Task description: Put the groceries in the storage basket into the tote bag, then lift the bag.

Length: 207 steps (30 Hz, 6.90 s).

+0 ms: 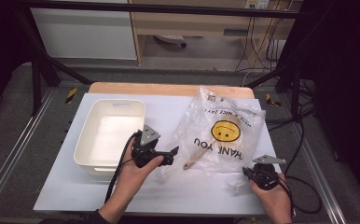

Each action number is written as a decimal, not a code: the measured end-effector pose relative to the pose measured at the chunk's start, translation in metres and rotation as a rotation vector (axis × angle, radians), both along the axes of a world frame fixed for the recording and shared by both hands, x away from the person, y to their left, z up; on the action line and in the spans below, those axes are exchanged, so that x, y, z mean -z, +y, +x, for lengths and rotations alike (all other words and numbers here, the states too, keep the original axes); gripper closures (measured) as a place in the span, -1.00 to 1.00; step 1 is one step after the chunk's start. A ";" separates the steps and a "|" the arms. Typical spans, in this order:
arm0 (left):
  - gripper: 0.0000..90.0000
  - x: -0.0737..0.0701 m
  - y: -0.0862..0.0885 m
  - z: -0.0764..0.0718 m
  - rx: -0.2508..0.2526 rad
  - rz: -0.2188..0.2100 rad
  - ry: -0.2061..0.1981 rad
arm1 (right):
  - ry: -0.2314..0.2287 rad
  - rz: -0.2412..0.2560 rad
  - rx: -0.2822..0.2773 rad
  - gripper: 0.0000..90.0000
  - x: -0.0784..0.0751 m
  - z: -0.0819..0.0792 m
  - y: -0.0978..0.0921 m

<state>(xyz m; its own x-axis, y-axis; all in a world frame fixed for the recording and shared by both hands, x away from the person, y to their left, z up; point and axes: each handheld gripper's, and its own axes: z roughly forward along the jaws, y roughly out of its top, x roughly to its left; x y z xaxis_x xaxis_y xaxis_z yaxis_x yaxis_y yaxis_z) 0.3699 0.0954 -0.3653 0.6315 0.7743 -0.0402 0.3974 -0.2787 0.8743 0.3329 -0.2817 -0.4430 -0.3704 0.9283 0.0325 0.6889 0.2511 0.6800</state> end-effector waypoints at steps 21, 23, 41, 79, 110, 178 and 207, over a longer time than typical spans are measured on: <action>-0.59 0.055 -0.024 0.019 -0.029 0.073 0.080 | 0.009 -0.003 0.018 1.00 0.003 0.000 -0.009; -0.59 0.061 -0.025 0.021 -0.025 0.072 0.090 | 0.010 -0.003 0.017 1.00 0.003 0.000 -0.009; -0.24 0.094 -0.023 0.027 0.020 0.109 0.161 | 0.013 -0.007 0.013 1.00 0.004 0.000 -0.008; 1.00 0.094 -0.024 0.023 0.080 0.103 0.163 | -0.040 -0.057 0.068 -0.15 0.003 -0.004 -0.007; 1.00 0.086 -0.023 0.024 0.092 0.043 0.211 | 0.054 -0.014 -0.051 1.00 -0.002 -0.004 0.006; 1.00 -0.008 -0.021 0.050 0.177 -0.133 0.247 | -0.042 0.017 -0.180 1.00 -0.076 0.025 0.043; 1.00 -0.049 -0.017 0.068 0.173 -0.152 0.203 | -0.092 0.006 -0.173 1.00 -0.108 0.037 0.036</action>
